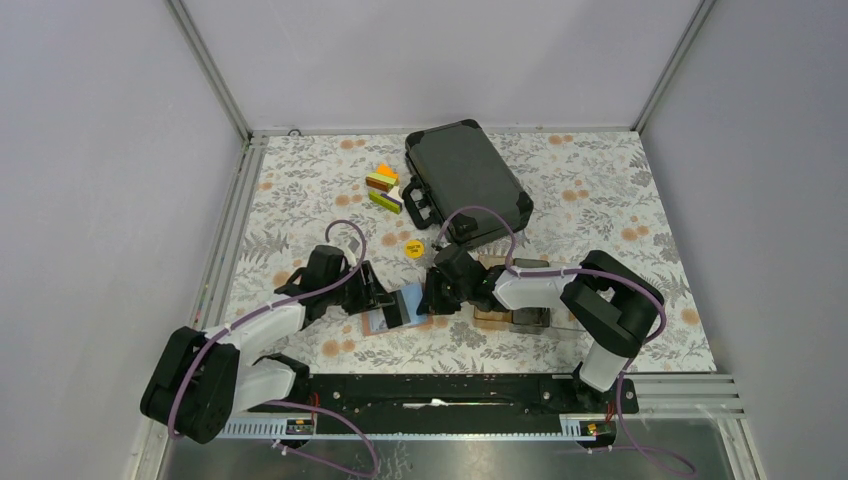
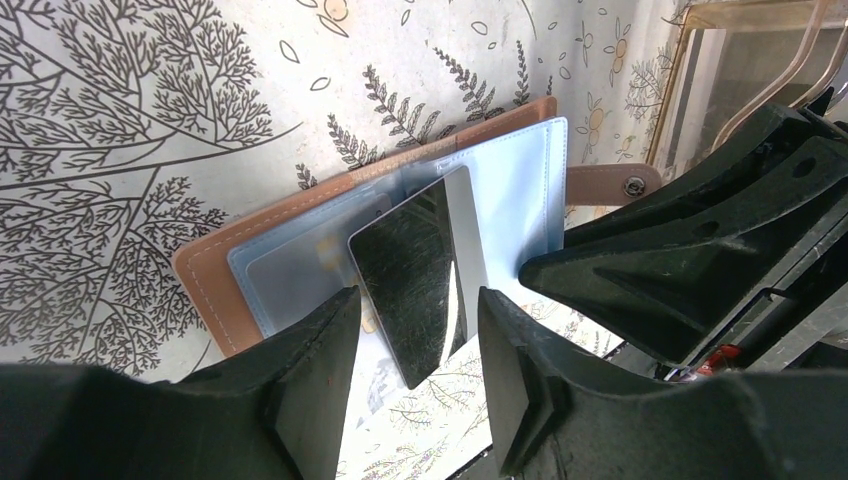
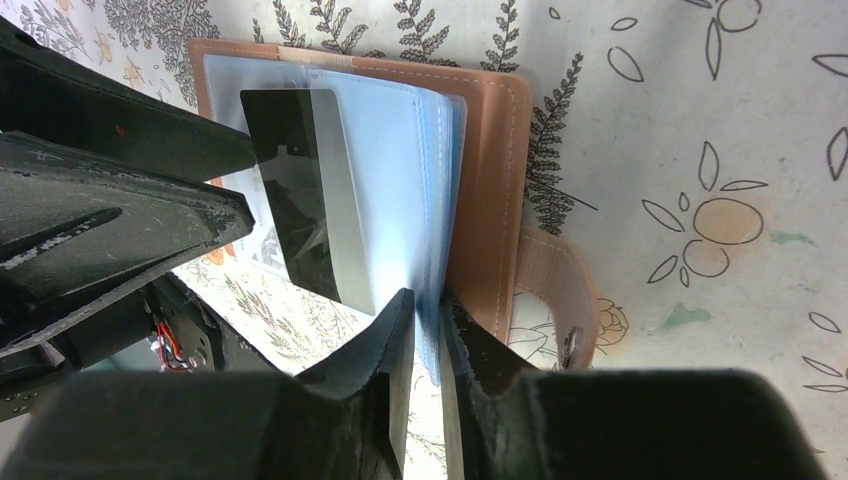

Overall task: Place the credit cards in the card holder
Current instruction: Insert the credit card into the card holder.

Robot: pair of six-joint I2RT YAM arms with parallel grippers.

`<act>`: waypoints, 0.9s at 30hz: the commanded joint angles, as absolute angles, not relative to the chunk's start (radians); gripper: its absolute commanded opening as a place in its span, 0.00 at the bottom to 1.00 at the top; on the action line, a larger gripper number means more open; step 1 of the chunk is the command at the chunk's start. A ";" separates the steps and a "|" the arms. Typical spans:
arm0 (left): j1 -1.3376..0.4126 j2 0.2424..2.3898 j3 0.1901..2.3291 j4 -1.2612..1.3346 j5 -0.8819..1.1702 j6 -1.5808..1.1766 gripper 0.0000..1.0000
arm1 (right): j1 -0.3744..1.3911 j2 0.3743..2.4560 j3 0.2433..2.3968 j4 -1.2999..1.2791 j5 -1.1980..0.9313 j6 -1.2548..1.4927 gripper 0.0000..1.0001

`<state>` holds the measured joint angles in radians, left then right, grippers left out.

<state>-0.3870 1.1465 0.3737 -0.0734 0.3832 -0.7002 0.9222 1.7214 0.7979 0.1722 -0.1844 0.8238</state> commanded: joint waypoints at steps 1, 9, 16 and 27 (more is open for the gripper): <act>-0.399 1.175 0.369 -0.087 0.358 -0.701 0.49 | 0.930 1.739 0.818 0.159 -0.150 0.812 0.22; -0.480 1.257 0.366 0.063 0.367 -0.788 0.47 | 0.930 1.737 0.818 0.169 -0.158 0.812 0.29; -0.534 1.274 0.381 0.116 0.336 -0.847 0.46 | 0.930 1.730 0.817 0.164 -0.153 0.808 0.36; -0.568 1.187 0.338 0.203 0.334 -0.965 0.46 | 0.930 1.694 0.817 0.147 -0.126 0.800 0.49</act>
